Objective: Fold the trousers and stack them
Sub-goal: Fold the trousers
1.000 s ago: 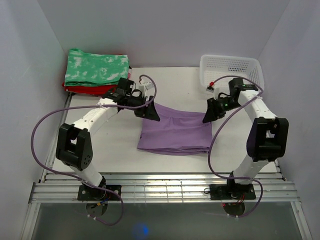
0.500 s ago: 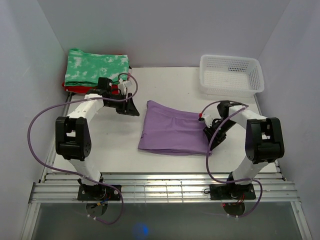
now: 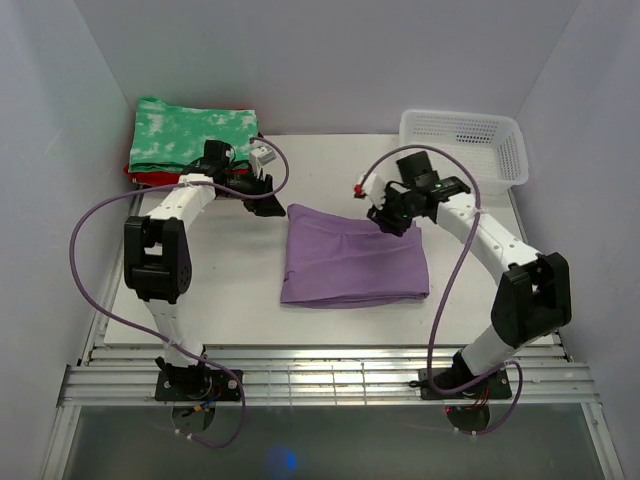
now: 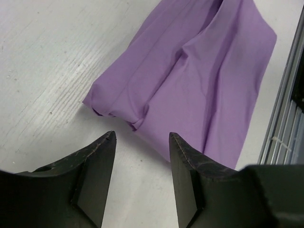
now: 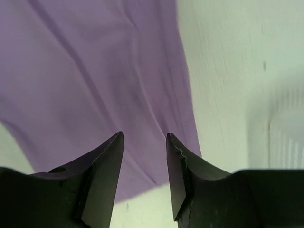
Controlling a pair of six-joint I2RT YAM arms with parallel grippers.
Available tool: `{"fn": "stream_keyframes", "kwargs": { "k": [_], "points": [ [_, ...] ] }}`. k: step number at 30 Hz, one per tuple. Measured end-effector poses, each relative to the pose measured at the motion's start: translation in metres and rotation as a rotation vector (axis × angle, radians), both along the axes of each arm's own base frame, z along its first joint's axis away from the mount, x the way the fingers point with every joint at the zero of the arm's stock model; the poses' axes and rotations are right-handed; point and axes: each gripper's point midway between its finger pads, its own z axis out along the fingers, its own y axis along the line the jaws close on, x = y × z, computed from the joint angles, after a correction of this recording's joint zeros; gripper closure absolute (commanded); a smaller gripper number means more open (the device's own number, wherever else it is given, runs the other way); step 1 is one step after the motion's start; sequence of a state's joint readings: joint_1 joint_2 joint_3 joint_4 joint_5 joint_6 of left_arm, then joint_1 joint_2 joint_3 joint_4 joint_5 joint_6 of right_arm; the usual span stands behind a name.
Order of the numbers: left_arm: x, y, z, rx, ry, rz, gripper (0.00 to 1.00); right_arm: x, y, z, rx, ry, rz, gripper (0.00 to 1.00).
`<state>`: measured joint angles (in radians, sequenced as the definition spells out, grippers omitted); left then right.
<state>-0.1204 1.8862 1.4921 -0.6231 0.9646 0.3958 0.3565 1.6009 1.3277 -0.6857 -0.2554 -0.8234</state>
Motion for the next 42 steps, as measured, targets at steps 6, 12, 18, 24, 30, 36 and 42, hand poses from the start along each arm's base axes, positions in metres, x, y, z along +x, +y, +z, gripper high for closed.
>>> {"fn": "stream_keyframes", "kwargs": {
  "k": [6,12,18,24,30,36,42],
  "points": [
    [0.003,-0.001,-0.041,0.011,0.058,-0.037,0.41,-0.079,0.137,0.028,0.13,-0.11,0.332,0.54],
    [0.009,-0.005,-0.046,-0.006,0.069,-0.053,0.42,-0.112,0.199,-0.012,0.123,-0.082,0.417,0.53],
    [0.009,-0.006,-0.049,-0.015,0.094,-0.043,0.35,-0.14,0.23,-0.052,0.07,-0.071,0.456,0.45],
    [0.006,-0.008,-0.051,-0.03,0.128,-0.031,0.3,-0.189,0.261,-0.056,0.084,-0.143,0.594,0.41],
    [0.007,-0.008,-0.05,-0.038,0.145,-0.015,0.27,-0.183,0.269,-0.077,0.038,-0.193,0.614,0.47],
    [0.003,-0.009,-0.055,-0.046,0.197,0.007,0.25,-0.167,0.257,-0.112,-0.048,-0.259,0.605,0.83],
    [-0.021,-0.008,-0.075,-0.05,0.314,0.031,0.23,-0.16,0.254,-0.115,-0.05,-0.329,0.593,0.92]
  ]
}}
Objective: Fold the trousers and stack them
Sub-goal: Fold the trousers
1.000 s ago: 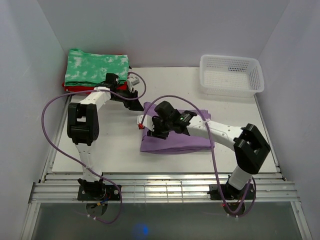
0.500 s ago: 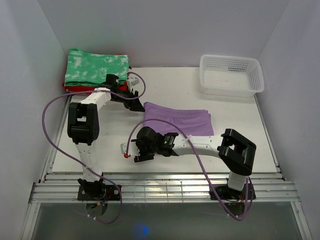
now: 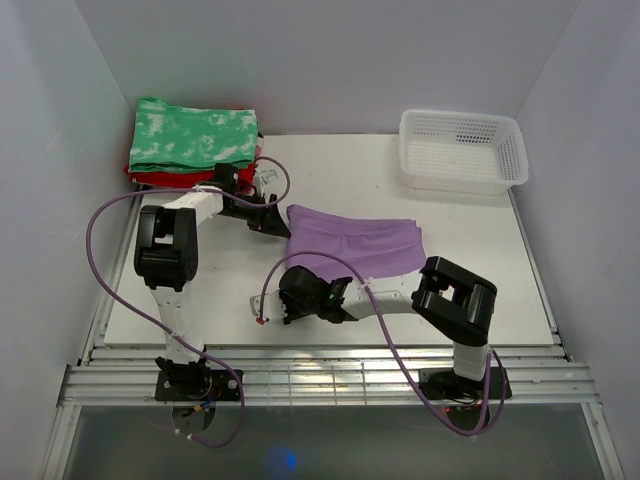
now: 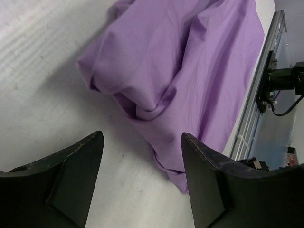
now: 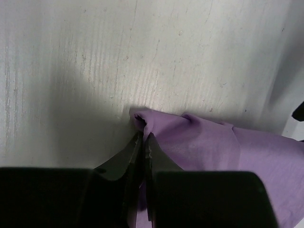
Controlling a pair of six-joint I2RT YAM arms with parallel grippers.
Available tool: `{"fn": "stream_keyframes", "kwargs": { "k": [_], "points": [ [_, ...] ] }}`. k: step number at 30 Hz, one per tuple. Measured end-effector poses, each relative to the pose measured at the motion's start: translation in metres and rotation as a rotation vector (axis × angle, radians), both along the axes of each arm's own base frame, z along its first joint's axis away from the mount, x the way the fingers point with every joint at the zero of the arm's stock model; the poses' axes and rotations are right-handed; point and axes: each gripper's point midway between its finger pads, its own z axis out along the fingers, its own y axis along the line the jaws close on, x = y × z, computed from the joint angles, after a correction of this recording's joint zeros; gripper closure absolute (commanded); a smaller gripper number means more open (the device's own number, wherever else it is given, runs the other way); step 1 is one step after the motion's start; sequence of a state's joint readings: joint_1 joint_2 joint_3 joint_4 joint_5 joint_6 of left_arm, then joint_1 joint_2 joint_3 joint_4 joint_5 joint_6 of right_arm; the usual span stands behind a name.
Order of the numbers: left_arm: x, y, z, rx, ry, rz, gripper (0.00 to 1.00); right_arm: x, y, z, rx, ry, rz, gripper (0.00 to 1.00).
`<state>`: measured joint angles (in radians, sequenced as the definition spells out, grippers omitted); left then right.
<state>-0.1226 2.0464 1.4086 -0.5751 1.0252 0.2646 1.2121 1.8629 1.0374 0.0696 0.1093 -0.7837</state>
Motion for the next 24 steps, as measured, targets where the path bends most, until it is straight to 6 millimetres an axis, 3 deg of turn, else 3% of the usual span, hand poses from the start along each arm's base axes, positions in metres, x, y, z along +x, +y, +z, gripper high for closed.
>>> {"fn": "stream_keyframes", "kwargs": {
  "k": [3,7,8,11,15,17,18,22,24],
  "points": [
    [-0.011,0.0,-0.005,-0.001,0.058,0.018,0.27,0.0,0.0,0.0,0.003,-0.006,0.004,0.92],
    [-0.007,-0.002,-0.002,-0.018,0.07,0.041,0.54,-0.001,0.0,0.0,0.004,-0.004,0.011,0.92],
    [-0.005,-0.003,0.0,-0.025,0.07,0.045,0.68,-0.001,0.0,0.0,0.005,-0.003,0.012,0.92],
    [0.0,-0.008,0.009,-0.061,0.074,0.048,0.86,-0.002,0.0,0.0,0.007,0.002,0.017,0.92],
    [0.013,-0.014,0.027,-0.107,0.042,0.043,1.0,-0.005,0.0,0.0,0.013,0.013,0.026,0.92],
    [0.02,-0.017,0.035,-0.127,0.018,0.039,1.0,-0.006,-0.001,0.0,0.014,0.017,0.03,0.92],
    [0.021,-0.017,0.038,-0.134,0.012,0.038,0.96,-0.007,-0.001,0.0,0.015,0.019,0.032,0.92],
    [0.021,-0.019,0.041,-0.149,0.023,0.036,0.54,-0.008,-0.003,-0.001,0.017,0.025,0.032,0.92],
    [0.019,-0.018,0.04,-0.146,0.035,0.039,0.5,-0.008,-0.002,0.0,0.02,0.026,0.031,0.92]
  ]
}}
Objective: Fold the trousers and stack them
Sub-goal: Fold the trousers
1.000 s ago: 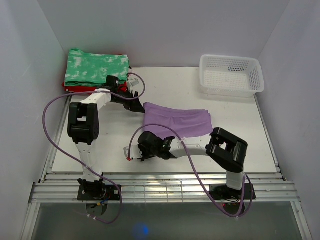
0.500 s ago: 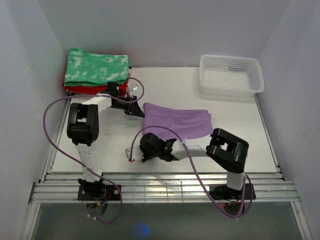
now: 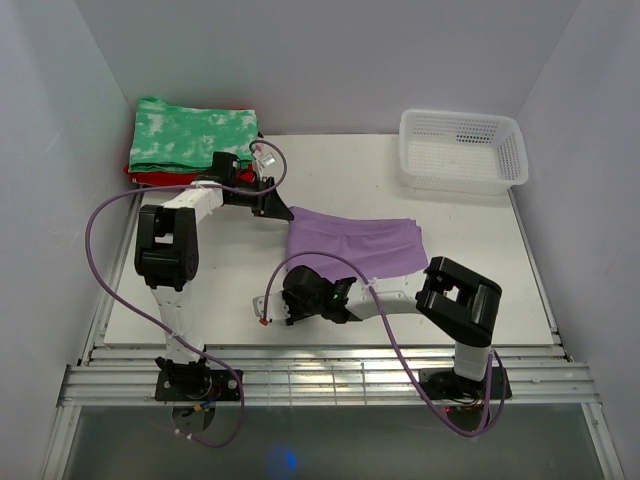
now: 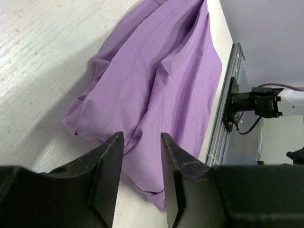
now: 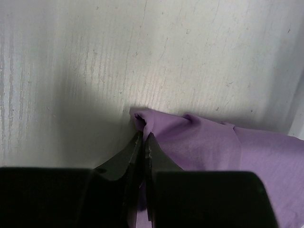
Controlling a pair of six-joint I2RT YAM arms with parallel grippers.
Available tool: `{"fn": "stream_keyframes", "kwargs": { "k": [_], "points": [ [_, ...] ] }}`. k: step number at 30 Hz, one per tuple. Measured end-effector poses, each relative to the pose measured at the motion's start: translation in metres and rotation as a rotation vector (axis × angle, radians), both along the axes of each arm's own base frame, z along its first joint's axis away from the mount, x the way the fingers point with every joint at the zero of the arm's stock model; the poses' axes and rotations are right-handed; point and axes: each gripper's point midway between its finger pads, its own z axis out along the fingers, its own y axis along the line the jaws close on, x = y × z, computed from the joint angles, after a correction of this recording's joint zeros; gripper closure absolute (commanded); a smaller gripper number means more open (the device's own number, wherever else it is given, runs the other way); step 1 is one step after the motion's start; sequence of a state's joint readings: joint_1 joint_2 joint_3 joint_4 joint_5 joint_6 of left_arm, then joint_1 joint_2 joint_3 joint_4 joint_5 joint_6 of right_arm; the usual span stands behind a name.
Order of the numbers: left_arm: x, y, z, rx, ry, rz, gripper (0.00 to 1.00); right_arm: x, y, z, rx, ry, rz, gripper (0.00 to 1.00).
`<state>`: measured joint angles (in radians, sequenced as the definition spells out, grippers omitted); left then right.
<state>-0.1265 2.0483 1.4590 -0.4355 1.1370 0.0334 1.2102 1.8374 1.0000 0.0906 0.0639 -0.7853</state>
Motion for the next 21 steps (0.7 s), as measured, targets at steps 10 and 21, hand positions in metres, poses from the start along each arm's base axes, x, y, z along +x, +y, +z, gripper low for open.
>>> {"fn": "stream_keyframes", "kwargs": {
  "k": [10,21],
  "points": [
    [-0.036,0.009,-0.036,0.064,0.11,0.01,0.5,-0.001,0.0,0.0,0.007,0.019,-0.006,0.92],
    [-0.039,0.008,-0.037,0.055,0.133,0.012,0.87,-0.002,-0.001,0.0,0.008,0.025,-0.006,0.92]
  ]
}}
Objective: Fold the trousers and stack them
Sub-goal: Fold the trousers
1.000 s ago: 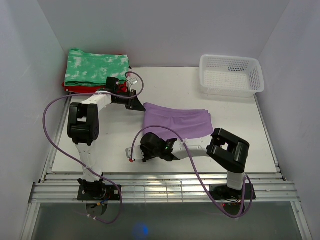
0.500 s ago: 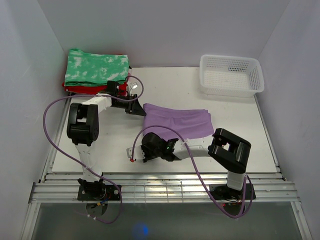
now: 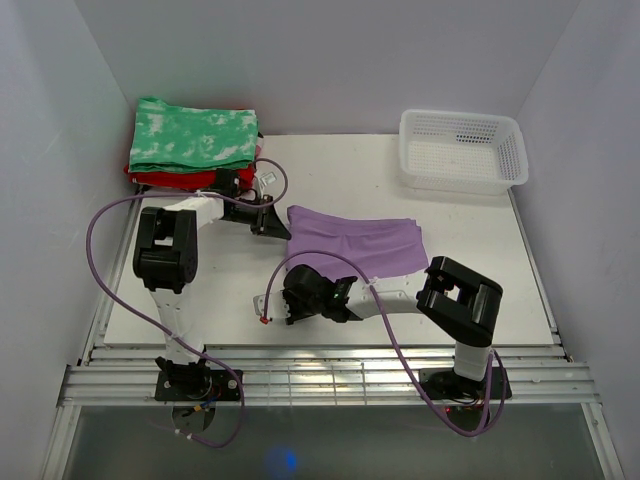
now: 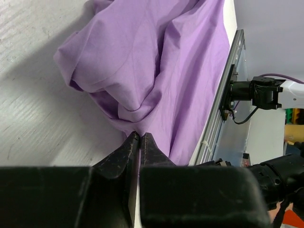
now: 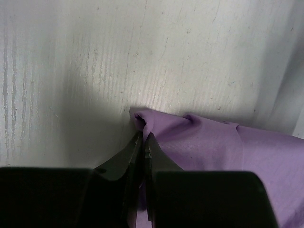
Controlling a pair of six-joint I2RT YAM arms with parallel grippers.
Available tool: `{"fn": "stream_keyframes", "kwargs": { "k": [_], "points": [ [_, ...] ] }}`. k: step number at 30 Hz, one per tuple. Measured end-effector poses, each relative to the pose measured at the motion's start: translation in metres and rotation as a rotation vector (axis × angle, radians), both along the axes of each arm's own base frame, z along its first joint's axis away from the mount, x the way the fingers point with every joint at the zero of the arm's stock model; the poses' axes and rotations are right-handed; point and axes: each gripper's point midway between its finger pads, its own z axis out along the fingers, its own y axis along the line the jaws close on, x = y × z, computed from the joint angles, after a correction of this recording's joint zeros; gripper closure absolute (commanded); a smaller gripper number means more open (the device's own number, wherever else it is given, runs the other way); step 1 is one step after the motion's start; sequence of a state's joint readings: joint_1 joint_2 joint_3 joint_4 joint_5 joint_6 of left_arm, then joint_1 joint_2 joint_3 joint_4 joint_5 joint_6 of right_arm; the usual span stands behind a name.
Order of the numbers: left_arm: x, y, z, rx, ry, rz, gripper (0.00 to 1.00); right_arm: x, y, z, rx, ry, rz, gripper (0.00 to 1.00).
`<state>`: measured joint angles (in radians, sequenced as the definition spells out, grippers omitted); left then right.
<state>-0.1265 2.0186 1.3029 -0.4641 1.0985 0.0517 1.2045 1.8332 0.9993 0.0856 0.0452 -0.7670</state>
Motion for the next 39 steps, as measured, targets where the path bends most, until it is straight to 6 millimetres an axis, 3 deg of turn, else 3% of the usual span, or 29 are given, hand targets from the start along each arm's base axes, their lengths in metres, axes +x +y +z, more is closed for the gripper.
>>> {"fn": "stream_keyframes", "kwargs": {
  "k": [3,13,23,28,34,38,39],
  "points": [
    [0.003,-0.002,0.007,-0.021,0.001,-0.003,1.0,0.0,0.0,0.0,0.0,-0.001,-0.001,0.92],
    [0.014,-0.007,0.017,-0.026,-0.01,0.001,1.0,0.003,-0.006,0.003,0.013,0.0,-0.008,0.92],
    [0.054,-0.012,0.016,-0.007,0.018,0.028,1.0,0.021,-0.005,0.02,0.064,-0.054,-0.034,0.92],
    [0.064,-0.014,0.014,-0.004,0.044,0.033,0.8,0.023,-0.005,0.021,0.068,-0.058,-0.037,0.92],
    [0.105,0.001,0.025,0.017,-0.108,0.096,0.8,-0.013,-0.012,-0.001,0.002,0.043,0.051,0.92],
    [0.125,0.012,0.036,0.022,-0.176,0.136,0.66,-0.02,-0.009,-0.001,0.009,0.061,0.075,0.92],
    [0.128,0.014,0.038,0.022,-0.186,0.142,0.64,-0.02,-0.009,-0.001,0.007,0.065,0.075,0.86]
  ]
}}
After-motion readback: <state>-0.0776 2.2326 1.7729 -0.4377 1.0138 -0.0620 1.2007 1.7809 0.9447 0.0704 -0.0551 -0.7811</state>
